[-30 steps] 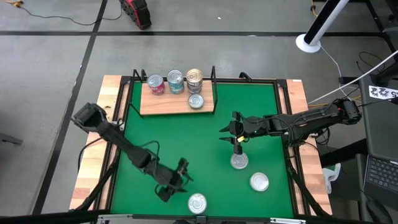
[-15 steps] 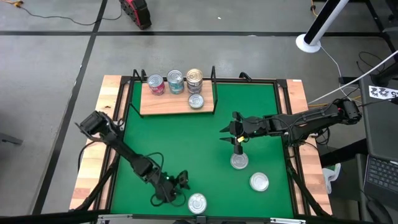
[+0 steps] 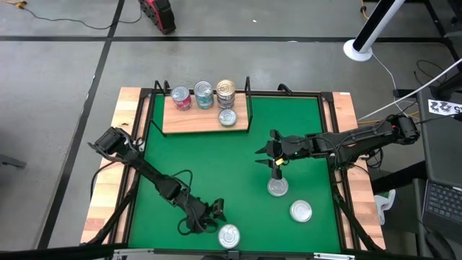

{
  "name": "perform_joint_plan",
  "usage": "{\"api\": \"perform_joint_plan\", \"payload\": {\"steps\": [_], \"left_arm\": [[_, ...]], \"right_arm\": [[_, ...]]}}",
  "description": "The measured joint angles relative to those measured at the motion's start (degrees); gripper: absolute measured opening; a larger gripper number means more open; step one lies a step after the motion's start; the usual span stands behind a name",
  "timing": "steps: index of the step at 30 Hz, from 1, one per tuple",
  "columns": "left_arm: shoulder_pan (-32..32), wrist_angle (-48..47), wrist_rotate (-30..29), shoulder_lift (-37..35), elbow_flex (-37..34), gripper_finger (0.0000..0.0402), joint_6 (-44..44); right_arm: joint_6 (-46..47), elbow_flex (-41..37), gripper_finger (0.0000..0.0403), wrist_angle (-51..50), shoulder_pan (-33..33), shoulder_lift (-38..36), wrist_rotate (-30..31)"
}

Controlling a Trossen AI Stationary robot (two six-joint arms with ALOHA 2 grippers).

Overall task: Stack canned seafood by type on shelf
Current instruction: Stack the green tuna can on top of the other green tuna can on the shelf

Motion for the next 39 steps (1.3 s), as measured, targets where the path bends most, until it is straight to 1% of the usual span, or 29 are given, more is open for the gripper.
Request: {"api": "perform_joint_plan", "payload": {"steps": [8,12,15,17,20,22,27,33,39], "left_arm": [[-0.5,2.9,5.9,0.0,0.0,0.0246,-8.5],[-0.5,3.0,6.4,0.1,0.0,0.0246,-9.2],[-0.5,5.8,6.8,1.9,0.0,0.0246,-9.7],[-0.5,10.1,7.9,3.9,0.0,0.0246,-11.1],[-0.2,15.3,8.0,6.1,0.0,0.0246,-11.2],[0.0,17.2,7.9,7.0,0.0,0.0246,-11.7],[-0.1,15.4,7.9,8.2,0.1,0.0246,-15.3],[-0.4,15.1,7.8,8.1,0.1,0.0246,-16.5],[-0.5,16.2,4.7,8.1,0.0,0.0246,-18.4]], "right_arm": [[0.0,0.0,0.0152,0.0,0.0,0.0,0.0],[0.0,0.0,0.0152,0.0,0.0,0.0,0.0],[0.0,0.0,0.0152,0.0,0.0,0.0,0.0],[0.0,0.0,0.0152,0.0,0.0,0.0,0.0],[0.0,0.0,0.0152,0.0,0.0,0.0,0.0],[0.0,0.0,0.0152,0.0,0.0,0.0,0.0],[0.0,0.0,0.0152,0.0,0.0,0.0,0.0],[0.0,0.0,0.0152,-0.4,0.0,0.0,0.2],[0.0,0.0,0.0152,-1.9,0.0,0.0,0.5]]}}
